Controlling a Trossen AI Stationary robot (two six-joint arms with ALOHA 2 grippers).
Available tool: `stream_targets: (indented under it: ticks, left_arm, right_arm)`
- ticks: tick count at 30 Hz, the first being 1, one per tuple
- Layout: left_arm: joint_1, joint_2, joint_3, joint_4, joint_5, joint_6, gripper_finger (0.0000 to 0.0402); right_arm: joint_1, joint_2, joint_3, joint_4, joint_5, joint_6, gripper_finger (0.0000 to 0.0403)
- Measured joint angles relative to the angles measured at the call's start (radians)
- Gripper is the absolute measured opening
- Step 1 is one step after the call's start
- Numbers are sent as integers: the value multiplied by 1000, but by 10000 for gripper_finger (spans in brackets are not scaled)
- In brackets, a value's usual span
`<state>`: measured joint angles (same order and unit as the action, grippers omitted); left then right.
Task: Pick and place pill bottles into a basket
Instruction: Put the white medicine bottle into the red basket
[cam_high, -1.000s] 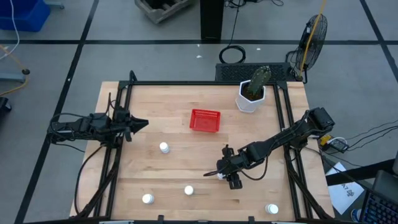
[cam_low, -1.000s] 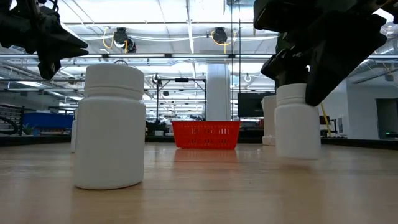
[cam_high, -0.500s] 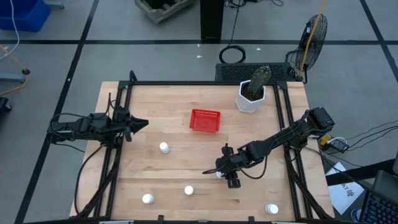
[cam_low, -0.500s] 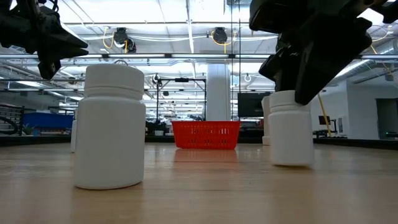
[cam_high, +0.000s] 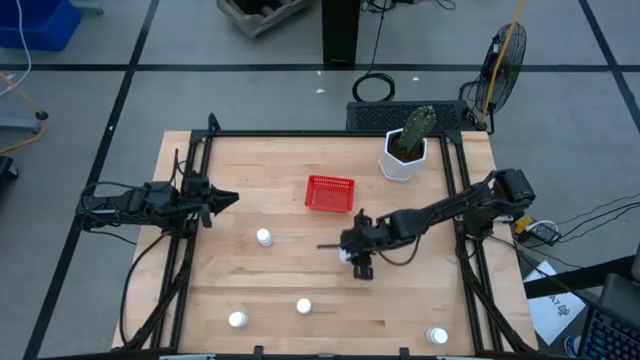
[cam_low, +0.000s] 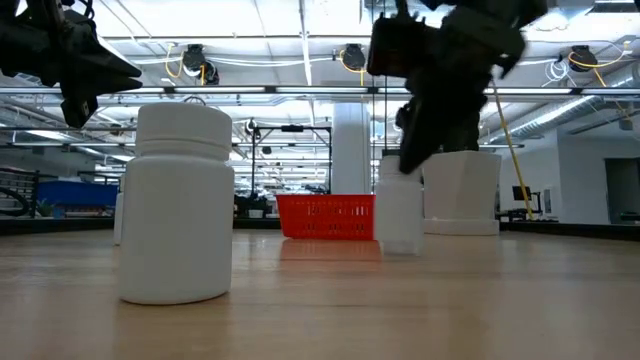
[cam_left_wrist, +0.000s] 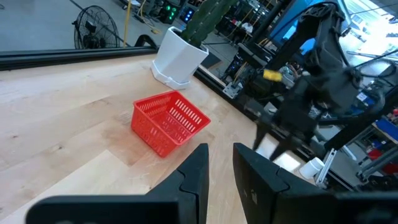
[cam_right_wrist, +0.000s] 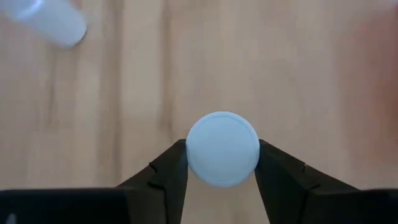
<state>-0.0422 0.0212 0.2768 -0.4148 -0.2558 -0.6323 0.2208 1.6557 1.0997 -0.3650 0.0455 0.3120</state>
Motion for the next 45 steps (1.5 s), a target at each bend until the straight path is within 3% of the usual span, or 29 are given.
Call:
stream_targets:
  ticks: [11,19,27,45]
  left_arm:
    - [0,0,0,0,0,0,77]
    - [0,0,0,0,0,0,77]
    - [0,0,0,0,0,0,77]
    - [0,0,0,0,0,0,77]
  right_arm:
    - [-186,-167,3,41,120,-33,152]
    - [-321,-189,59,55,167,-29,147]
    - [-398,-96,122,-37,110,-37,148]
    - [-449,112,122,-37,107,-62,155]
